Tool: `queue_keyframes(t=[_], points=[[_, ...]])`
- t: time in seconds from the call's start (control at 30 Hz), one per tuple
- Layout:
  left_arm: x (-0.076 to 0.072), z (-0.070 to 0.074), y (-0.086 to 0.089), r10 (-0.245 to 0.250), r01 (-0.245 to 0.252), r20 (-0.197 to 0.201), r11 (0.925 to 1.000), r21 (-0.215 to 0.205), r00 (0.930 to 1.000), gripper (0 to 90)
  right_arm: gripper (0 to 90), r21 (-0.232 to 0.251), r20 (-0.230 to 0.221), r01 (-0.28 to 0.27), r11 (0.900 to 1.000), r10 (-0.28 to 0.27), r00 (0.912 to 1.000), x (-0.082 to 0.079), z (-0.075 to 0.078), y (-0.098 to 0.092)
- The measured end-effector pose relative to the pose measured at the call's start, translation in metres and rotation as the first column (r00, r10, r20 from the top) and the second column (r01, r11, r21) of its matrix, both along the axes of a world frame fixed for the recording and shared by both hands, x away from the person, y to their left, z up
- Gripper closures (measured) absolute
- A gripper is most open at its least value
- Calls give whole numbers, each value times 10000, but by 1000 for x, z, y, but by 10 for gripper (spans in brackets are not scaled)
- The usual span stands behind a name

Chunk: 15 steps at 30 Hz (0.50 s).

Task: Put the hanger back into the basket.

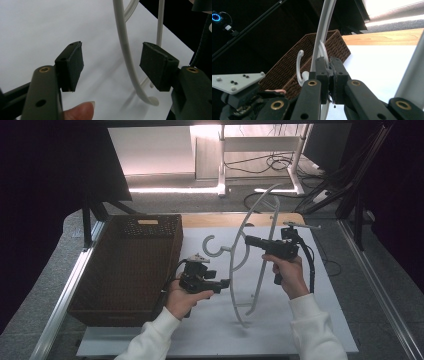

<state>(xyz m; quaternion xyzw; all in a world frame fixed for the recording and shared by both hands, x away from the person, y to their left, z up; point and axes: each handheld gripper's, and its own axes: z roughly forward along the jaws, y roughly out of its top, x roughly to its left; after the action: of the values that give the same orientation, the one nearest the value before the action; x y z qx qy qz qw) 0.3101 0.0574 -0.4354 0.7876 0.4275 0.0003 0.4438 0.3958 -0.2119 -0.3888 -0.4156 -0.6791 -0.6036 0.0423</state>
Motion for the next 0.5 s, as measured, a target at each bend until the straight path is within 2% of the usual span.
queue_keyframes(t=[0.33, 0.5], points=[[11, -13, -20, 289, -291, -136, 9994, -158, 9995, 565, 857, 24, -44, 106, 9999, -106, 9999, 0, -3, 2], [14, -17, -28, 109, -116, -280, 9996, -253, 9995, 666, 856, 65, -22, 107, 9999, -107, 9999, 1, -5, 3]])
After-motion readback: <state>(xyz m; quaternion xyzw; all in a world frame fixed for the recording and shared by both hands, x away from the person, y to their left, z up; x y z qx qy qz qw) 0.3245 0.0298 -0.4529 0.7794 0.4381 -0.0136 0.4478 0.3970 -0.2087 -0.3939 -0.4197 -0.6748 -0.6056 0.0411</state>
